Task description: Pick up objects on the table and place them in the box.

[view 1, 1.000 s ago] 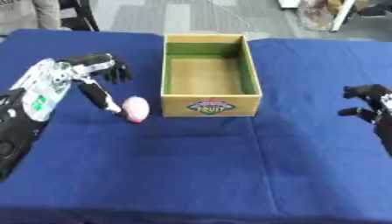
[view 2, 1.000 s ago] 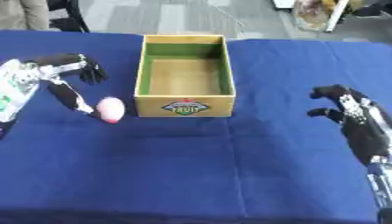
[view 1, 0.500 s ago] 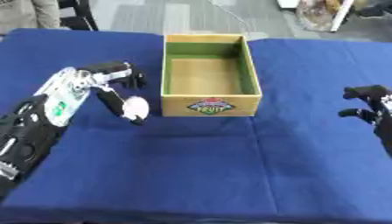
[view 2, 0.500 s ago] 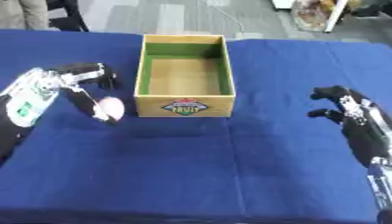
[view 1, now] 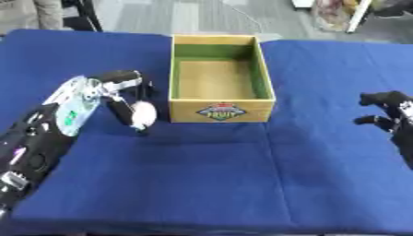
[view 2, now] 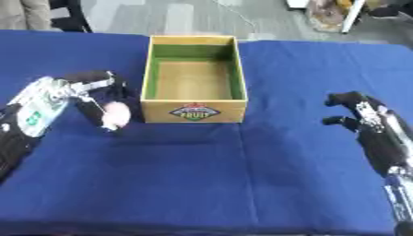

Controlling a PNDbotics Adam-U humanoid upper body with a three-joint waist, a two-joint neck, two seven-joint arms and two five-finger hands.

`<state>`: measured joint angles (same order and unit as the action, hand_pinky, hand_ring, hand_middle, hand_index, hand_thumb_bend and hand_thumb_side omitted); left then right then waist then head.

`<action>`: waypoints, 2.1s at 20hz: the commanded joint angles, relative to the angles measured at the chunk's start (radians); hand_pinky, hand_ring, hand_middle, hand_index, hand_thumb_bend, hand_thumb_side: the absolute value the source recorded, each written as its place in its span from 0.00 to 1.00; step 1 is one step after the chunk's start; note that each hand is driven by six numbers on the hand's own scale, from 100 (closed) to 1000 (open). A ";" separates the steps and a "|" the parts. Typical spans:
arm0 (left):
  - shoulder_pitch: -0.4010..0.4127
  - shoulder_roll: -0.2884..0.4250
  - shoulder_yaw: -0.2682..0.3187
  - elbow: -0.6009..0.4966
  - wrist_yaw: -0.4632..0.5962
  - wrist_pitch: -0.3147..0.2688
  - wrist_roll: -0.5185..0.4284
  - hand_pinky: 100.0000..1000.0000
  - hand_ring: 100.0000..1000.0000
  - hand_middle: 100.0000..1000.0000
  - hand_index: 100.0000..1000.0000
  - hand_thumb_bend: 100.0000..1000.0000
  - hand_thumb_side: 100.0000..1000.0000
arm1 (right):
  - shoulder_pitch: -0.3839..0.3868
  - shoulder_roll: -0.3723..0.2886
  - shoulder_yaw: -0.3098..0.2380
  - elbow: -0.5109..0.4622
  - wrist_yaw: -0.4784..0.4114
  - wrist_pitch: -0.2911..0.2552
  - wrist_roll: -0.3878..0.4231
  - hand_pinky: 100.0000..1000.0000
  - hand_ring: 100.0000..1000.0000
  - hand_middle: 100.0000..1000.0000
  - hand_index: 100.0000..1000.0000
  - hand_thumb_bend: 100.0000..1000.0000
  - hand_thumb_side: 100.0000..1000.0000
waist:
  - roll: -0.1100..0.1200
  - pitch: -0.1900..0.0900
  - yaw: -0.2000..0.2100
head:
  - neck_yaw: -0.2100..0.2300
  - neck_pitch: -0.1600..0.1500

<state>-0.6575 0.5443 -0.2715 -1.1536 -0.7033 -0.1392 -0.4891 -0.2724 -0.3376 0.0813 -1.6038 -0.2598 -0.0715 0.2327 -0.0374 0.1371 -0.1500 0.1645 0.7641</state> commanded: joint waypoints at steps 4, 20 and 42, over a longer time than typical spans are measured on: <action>-0.019 0.013 0.017 0.023 -0.098 0.000 0.046 0.63 0.59 0.59 0.75 0.69 0.07 | -0.008 -0.010 -0.005 -0.008 0.008 -0.002 0.004 0.60 0.94 0.61 0.68 0.00 0.68 | 0.000 -0.009 -0.002 | 0.000 0.006; -0.020 0.027 0.026 0.043 -0.171 -0.042 -0.064 0.35 0.32 0.34 0.52 0.51 0.09 | -0.009 -0.009 -0.007 -0.006 0.007 -0.001 0.006 0.60 0.94 0.61 0.68 0.00 0.69 | 0.004 -0.010 0.004 | -0.005 0.006; -0.056 0.090 0.065 -0.150 0.037 -0.055 -0.282 0.20 0.16 0.16 0.37 0.37 0.05 | -0.004 -0.013 -0.009 -0.002 0.006 -0.002 0.008 0.61 0.94 0.61 0.68 0.00 0.69 | 0.006 -0.019 0.005 | -0.022 0.006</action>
<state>-0.6902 0.5976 -0.2250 -1.2768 -0.6892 -0.1995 -0.7671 -0.2703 -0.3369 0.0809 -1.5973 -0.2565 -0.0700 0.2372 -0.0328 0.1345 -0.1437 0.1462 0.7641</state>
